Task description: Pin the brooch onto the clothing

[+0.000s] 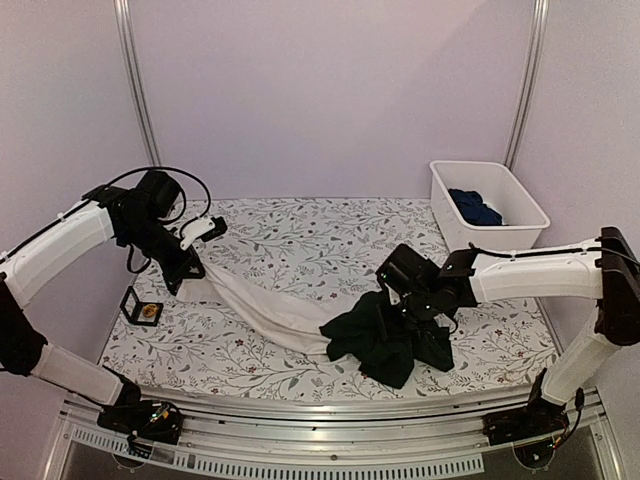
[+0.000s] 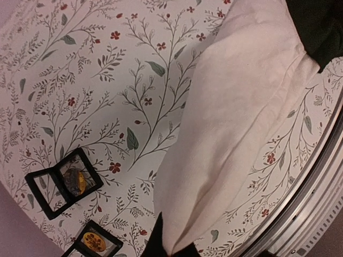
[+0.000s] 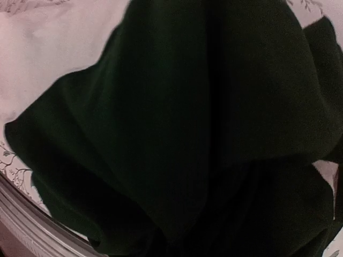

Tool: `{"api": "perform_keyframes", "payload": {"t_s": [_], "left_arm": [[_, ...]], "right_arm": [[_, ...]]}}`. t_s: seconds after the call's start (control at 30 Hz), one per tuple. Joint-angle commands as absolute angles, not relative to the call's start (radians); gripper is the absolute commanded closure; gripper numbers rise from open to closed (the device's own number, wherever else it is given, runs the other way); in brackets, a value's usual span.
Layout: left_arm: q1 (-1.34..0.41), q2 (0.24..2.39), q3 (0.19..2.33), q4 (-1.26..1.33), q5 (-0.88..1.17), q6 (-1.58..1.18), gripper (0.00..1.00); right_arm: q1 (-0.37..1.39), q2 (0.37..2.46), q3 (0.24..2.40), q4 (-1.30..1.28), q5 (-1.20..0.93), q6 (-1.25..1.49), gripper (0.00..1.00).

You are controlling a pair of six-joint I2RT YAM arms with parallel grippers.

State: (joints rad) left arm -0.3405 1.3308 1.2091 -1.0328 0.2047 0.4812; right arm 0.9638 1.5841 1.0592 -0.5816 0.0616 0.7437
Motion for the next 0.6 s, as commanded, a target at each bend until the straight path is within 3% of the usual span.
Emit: {"api": "perform_keyframes", "payload": {"t_s": [0.0, 0.1, 0.3, 0.33, 0.4, 0.43, 0.57], "left_arm": [[-0.351, 1.325, 1.159, -0.953, 0.165, 0.49, 1.0], [-0.35, 1.322, 1.146, -0.951, 0.174, 0.499, 1.0], [-0.35, 1.325, 1.134, -0.946, 0.167, 0.511, 1.0], [-0.351, 1.326, 1.132, -0.945, 0.166, 0.511, 1.0], [-0.35, 1.329, 1.132, -0.942, 0.163, 0.512, 1.0], [-0.349, 1.331, 1.132, -0.94, 0.16, 0.512, 1.0], [-0.349, 1.332, 1.135, -0.937, 0.157, 0.514, 1.0]], "right_arm": [[1.0, 1.673, 0.994, -0.513, -0.08, 0.91, 0.91], [1.024, 1.719, 1.016, -0.556, -0.063, 0.929, 0.82], [1.071, 1.699, 1.042, -0.593, -0.067, 0.937, 0.74], [1.081, 1.691, 1.049, -0.586, -0.075, 0.937, 0.77], [1.108, 1.676, 1.069, -0.548, -0.1, 0.919, 0.93], [1.123, 1.668, 1.089, -0.533, -0.113, 0.905, 0.96], [1.199, 1.682, 1.169, -0.496, -0.16, 0.82, 0.81]]}}
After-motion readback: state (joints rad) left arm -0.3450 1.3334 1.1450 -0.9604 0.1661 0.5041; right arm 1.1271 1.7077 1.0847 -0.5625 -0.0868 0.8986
